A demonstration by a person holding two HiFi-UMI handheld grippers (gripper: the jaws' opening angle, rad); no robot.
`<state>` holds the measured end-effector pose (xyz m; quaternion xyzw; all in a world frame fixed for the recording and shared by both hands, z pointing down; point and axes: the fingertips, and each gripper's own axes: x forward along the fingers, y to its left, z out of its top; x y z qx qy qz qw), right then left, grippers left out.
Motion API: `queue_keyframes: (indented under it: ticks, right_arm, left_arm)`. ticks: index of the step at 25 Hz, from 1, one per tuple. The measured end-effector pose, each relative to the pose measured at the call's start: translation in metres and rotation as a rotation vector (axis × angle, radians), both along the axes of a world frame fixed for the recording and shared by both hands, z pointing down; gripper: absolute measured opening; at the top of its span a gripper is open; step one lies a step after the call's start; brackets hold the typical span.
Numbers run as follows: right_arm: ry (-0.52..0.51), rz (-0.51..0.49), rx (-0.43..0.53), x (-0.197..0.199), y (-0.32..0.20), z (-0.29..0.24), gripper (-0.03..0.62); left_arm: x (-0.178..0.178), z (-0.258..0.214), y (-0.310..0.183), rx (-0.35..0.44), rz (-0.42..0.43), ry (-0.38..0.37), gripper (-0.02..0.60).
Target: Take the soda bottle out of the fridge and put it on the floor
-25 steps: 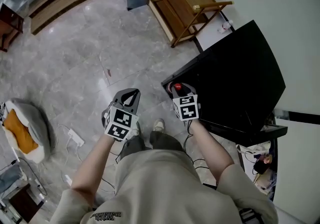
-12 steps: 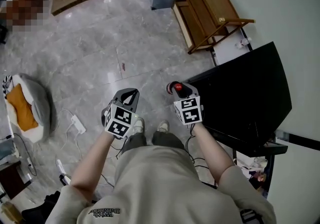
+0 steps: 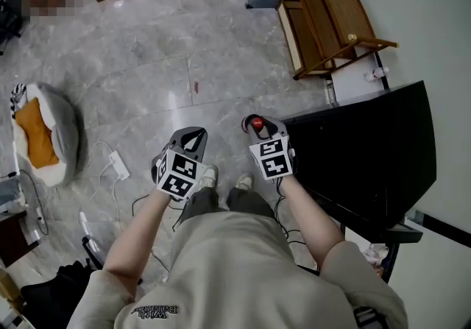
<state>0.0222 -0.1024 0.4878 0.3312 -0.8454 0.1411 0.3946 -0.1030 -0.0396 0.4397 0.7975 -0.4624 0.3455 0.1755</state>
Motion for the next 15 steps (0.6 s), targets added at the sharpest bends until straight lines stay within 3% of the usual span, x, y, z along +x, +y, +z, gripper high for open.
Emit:
queue_keyframes:
  ticks: [15]
  right_arm:
    - [0.043, -0.065, -0.066, -0.034, 0.007, 0.060, 0.112]
  left_arm:
    - [-0.019, 0.065, 0.008, -0.105, -0.073, 0.002, 0.006]
